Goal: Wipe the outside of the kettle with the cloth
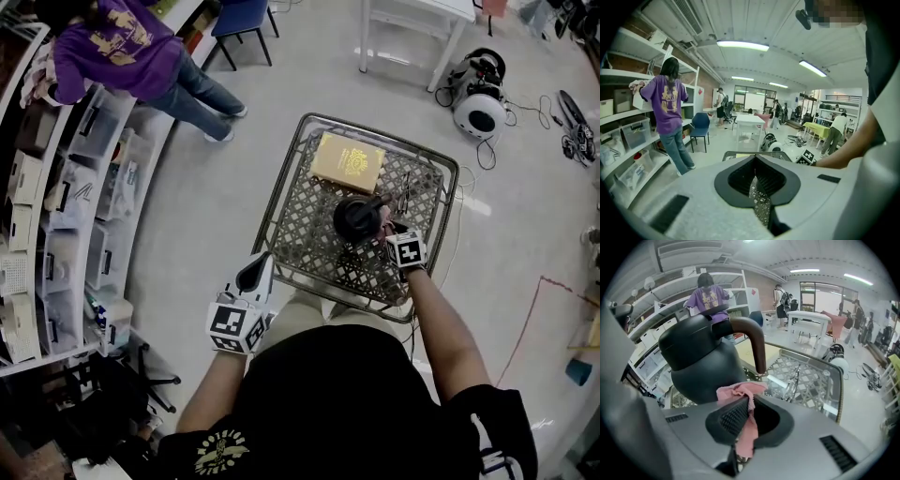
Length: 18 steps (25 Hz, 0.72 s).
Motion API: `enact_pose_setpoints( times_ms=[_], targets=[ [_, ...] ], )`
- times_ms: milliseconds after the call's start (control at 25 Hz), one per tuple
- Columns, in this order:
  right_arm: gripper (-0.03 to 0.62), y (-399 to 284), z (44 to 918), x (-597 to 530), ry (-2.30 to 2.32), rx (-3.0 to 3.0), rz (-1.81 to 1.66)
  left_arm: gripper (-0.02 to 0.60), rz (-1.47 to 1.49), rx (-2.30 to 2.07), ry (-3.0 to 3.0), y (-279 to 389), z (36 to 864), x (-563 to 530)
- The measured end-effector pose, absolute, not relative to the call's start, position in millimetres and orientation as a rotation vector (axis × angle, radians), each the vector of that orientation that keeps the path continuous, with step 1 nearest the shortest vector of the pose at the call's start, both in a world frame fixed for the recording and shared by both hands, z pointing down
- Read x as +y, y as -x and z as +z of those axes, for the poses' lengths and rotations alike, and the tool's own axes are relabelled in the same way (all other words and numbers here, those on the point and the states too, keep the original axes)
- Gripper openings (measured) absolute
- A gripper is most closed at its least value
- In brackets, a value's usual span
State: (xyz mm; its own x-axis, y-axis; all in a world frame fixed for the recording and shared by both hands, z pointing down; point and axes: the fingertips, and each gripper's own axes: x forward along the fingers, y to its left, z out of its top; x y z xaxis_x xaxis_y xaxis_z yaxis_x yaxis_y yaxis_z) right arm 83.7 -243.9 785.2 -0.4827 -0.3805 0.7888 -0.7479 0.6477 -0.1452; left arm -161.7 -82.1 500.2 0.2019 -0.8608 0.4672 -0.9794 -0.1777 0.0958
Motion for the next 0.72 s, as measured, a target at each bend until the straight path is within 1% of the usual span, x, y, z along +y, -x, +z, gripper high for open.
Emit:
enact_pose_setpoints(
  times_ms=[400,720],
  targets=[
    [0.025,-176.2,780.0,-208.0,-1.078,-1.994,0.696,0.009,0.389,-1.597,-2.292,138.6,483.7,-118.3],
    [0.025,-218.3,795.6,-155.8,-1.189,-1.894,0.797,0.009,0.381,-1.489,-2.408,117.9,473.8,-134.8]
  ],
)
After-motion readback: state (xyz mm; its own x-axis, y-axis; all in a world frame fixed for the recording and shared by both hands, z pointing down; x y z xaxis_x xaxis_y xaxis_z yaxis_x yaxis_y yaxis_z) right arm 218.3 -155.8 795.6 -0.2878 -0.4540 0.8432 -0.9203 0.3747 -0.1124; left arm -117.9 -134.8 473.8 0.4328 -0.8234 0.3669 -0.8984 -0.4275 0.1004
